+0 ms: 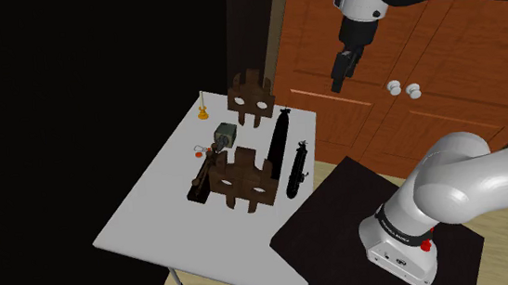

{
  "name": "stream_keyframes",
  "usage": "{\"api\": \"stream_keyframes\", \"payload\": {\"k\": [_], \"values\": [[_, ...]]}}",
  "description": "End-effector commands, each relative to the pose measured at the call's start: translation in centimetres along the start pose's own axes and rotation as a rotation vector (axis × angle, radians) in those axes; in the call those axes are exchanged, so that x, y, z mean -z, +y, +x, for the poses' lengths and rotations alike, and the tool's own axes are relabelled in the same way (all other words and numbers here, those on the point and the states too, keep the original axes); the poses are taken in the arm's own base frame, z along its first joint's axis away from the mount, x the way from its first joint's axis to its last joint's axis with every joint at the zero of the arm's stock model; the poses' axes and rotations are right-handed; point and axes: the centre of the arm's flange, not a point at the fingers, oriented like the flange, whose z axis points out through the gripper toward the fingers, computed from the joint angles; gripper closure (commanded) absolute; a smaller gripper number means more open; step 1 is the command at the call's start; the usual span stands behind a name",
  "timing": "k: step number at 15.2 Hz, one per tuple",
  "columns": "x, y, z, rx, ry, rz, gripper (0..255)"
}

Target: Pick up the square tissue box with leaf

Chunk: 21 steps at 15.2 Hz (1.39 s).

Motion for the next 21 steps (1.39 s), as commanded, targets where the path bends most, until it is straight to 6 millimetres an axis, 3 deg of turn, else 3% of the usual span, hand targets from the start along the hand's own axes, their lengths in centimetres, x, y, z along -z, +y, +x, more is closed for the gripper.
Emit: {"api": "stream_keyframes", "payload": {"k": [1, 11, 21], "values": [[0.0, 0.0, 0.0, 0.000, 0.000, 0.000, 0], [-7.8, -3.6, 10.1, -0.221, -0.047, 0.075, 0], [-15.9, -5.6, 20.4, -0.443, -0.093, 0.150, 0]]}}
